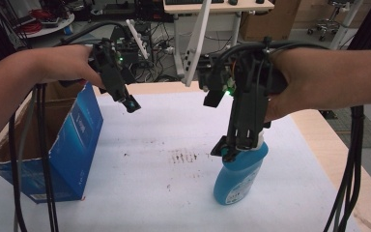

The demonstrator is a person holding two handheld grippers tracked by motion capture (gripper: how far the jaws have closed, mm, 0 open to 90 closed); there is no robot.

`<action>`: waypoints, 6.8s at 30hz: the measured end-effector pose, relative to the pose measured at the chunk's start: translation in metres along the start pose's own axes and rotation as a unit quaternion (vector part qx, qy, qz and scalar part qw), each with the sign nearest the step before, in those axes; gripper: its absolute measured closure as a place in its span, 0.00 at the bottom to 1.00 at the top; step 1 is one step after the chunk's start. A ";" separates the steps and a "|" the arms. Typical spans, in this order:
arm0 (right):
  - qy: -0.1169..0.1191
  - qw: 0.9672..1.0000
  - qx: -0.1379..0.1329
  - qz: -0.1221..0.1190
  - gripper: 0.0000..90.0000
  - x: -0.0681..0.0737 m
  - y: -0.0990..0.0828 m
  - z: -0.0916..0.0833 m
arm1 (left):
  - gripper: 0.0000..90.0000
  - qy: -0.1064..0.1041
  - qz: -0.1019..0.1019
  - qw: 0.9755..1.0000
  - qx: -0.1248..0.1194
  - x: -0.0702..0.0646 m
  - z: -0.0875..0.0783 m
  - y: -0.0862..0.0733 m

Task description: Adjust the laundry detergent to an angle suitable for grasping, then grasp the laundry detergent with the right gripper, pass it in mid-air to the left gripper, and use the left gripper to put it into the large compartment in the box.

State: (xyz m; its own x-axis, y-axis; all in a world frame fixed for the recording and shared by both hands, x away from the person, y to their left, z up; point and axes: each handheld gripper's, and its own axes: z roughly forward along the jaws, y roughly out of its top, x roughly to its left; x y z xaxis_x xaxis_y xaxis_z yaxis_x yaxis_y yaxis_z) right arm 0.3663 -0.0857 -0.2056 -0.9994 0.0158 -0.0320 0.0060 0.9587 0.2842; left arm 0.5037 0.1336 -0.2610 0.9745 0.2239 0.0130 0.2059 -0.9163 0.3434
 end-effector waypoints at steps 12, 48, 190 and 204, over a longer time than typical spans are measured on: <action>-0.002 1.000 -0.006 0.005 0.01 0.000 -0.004 -0.007 | 0.02 0.001 -0.005 1.000 0.001 0.000 0.003 0.001; -0.044 0.997 0.006 0.069 0.01 0.010 -0.118 -0.028 | 0.02 0.046 -0.056 0.997 -0.020 -0.023 0.014 0.001; -0.052 0.995 -0.028 0.083 0.01 0.035 -0.184 0.014 | 0.02 0.052 -0.084 0.979 -0.180 -0.200 0.115 0.100; -0.051 0.995 -0.034 0.085 0.01 0.034 -0.188 0.016 | 0.15 0.056 -0.079 0.978 -0.187 -0.197 0.122 0.100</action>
State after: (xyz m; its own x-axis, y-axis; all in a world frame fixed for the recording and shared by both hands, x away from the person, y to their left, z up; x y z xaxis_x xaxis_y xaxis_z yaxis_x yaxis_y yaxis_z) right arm 0.3322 -0.2604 -0.2754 -0.9754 0.2074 -0.0744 0.1681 0.9188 0.3572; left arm 0.3436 -0.0424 -0.3443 0.9134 0.4061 0.0274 0.2853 -0.6868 0.6685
